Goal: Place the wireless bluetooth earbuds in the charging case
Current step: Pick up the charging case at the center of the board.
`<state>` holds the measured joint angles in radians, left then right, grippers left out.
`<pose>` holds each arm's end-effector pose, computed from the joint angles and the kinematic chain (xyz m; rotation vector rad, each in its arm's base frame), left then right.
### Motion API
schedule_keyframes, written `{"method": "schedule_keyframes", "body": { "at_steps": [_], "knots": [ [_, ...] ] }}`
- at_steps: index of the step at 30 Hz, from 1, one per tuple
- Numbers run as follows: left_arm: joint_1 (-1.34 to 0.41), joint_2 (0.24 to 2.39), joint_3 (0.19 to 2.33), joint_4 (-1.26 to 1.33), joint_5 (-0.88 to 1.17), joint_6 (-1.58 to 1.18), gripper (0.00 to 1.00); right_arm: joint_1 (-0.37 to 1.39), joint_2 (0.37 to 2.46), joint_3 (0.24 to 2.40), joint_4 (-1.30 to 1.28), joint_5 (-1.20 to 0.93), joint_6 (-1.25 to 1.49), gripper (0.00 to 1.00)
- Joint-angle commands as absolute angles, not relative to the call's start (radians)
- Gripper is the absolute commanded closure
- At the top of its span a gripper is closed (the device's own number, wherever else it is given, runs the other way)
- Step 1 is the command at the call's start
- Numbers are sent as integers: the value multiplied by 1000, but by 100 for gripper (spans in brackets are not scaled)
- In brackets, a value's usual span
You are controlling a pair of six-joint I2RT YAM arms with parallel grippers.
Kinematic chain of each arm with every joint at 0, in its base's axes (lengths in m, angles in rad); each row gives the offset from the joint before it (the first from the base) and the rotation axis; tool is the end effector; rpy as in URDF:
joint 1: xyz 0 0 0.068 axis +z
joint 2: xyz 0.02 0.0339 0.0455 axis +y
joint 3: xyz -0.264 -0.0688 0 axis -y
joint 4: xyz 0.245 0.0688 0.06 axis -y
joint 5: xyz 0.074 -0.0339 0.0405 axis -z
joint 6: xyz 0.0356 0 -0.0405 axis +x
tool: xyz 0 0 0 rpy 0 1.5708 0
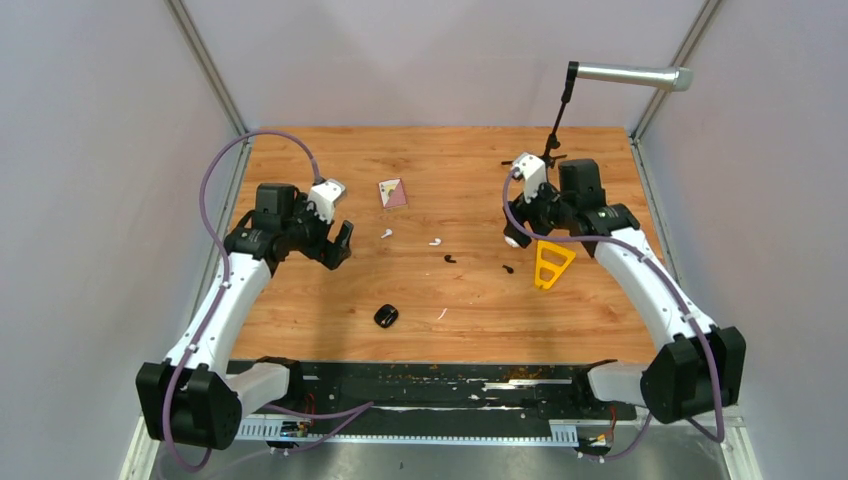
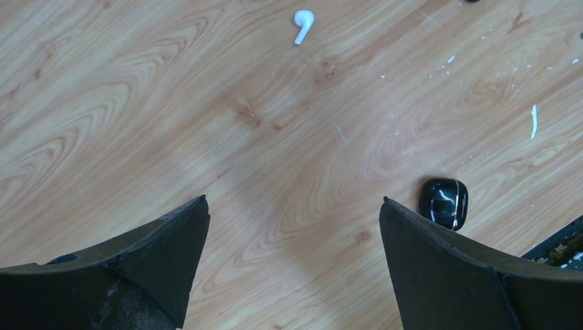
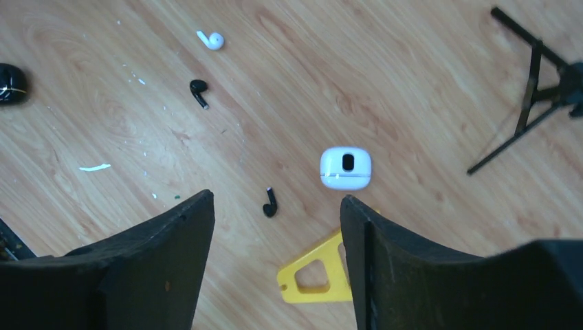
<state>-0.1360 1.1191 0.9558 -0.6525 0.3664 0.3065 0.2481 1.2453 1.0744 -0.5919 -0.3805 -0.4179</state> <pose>0.2259 -0.0438 0.2923 0.6809 2.2442 -0.3528 0.2533 0.0778 0.3071 -0.9246 2.0978 0.3556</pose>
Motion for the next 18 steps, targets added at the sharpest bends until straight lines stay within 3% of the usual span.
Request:
{"method": "schedule_keyframes", "body": {
  "at_steps": [1, 4, 8, 11, 18],
  "knots": [
    [-141, 1058, 935, -617, 394, 251, 0, 267, 1360, 1225, -641, -494, -553, 35],
    [-141, 1038, 924, -635, 397, 253, 0, 267, 1455, 1260, -682, -375, -604, 39],
    [-140, 1018, 919, -646, 392, 269, 0, 264, 1546, 1285, -674, -204, -453, 44],
    [-140, 1013, 916, -637, 385, 263, 0, 264, 1567, 1261, -664, -94, -203, 40],
    [-139, 1017, 915, -629, 394, 240, 0, 267, 1646, 1231, -690, -66, 186, 37]
  ]
}}
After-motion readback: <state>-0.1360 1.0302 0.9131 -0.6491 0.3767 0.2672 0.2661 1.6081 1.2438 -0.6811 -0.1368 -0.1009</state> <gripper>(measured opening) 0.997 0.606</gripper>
